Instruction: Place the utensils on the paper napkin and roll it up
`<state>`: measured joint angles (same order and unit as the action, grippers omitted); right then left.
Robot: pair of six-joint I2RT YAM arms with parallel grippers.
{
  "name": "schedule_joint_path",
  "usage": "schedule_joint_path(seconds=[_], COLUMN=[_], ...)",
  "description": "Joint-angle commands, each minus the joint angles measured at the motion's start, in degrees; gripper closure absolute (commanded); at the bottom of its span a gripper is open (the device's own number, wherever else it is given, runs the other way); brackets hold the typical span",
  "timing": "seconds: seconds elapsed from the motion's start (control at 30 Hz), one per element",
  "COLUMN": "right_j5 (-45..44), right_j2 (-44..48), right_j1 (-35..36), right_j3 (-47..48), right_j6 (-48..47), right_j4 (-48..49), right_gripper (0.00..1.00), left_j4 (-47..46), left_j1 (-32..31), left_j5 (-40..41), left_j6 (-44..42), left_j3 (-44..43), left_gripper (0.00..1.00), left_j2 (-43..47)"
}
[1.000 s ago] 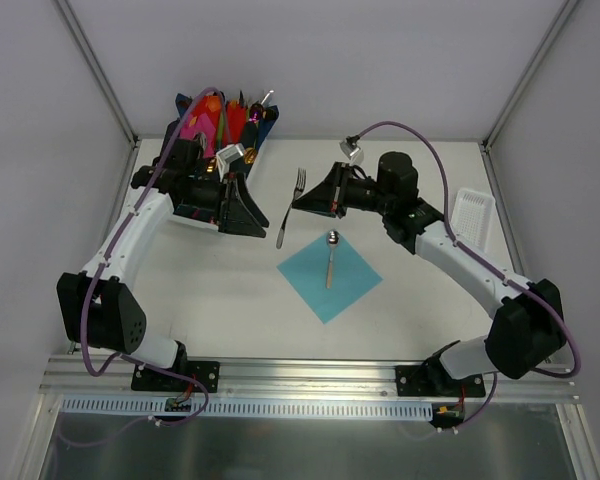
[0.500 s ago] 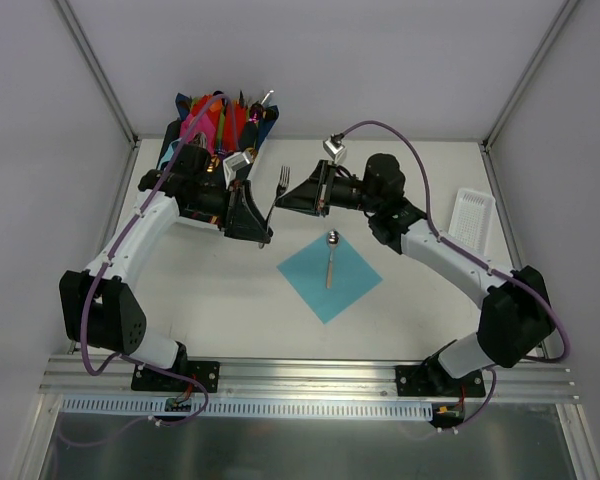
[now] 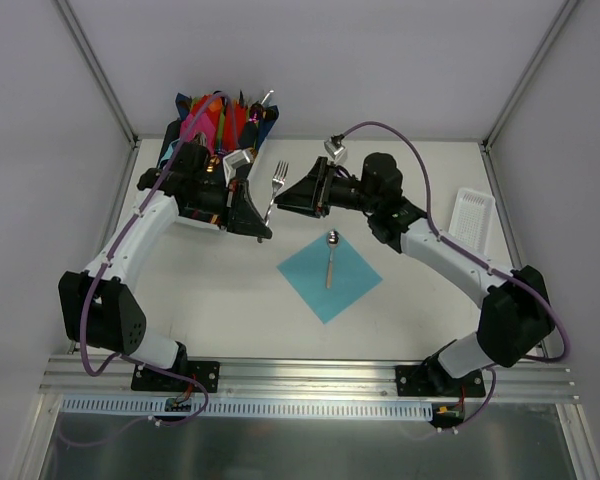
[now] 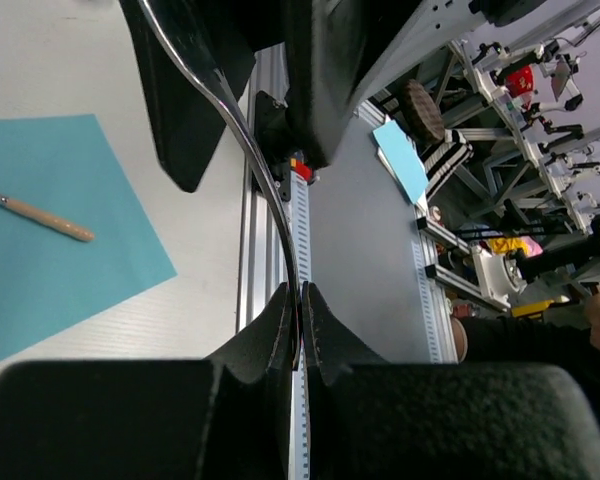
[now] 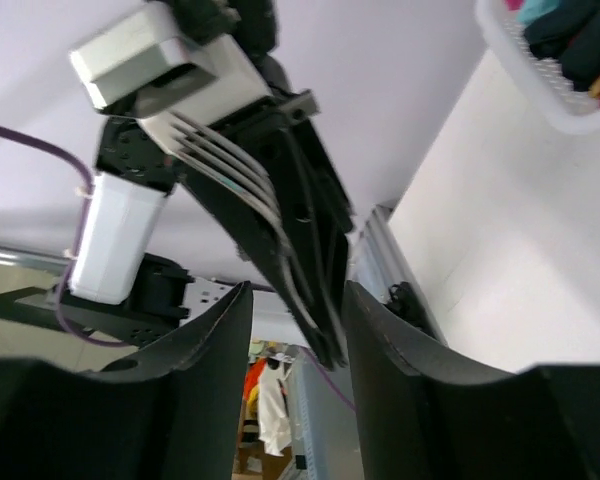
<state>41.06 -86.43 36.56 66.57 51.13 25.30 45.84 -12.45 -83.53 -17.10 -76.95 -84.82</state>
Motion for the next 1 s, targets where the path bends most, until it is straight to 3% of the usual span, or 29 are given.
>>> schedule_joint_path(seconds=[0.0,0.13,0.33,0.5,0.73,0.97], right_j5=[-6.3,-18.8,-38.4,-45.9,-49.3,-49.7], right_j2=[6.5,11.4,11.2,5.4,3.6,4.0], right_j1=[-0.3,2.5,10.2,12.7,14.7,14.8], right_j3=[3.9,8.4,15.1,22.7,23.8,22.9], right_j6=[-9.3,-16.5,-17.8,-16.9,-16.7,-17.4], right_j4=[-10.7,-30.7,-41.5,-48.4,-50.0,-48.7], right_gripper=[0.53,0.50,0.42,0.43,0.47,0.62], left_j4=[-0.4,-6.9,-19.4,-24.2,-26.2,-26.7], left_j1=[-0.7,-0.9,-4.4,-7.1,-9.8,-11.0], left_j5=[-1.7,13.5,32.0,33.9,35.4,35.2], left_j6=[3.6,15.7,27.4,31.8,32.8,33.3], left_j3=[-5.1,-4.8,2.2,6.9,9.0,10.9], left_gripper=[1.00,1.00,1.00,1.00,1.00,1.00], left_j2=[1.4,3.5,11.0,15.3,18.5,19.1])
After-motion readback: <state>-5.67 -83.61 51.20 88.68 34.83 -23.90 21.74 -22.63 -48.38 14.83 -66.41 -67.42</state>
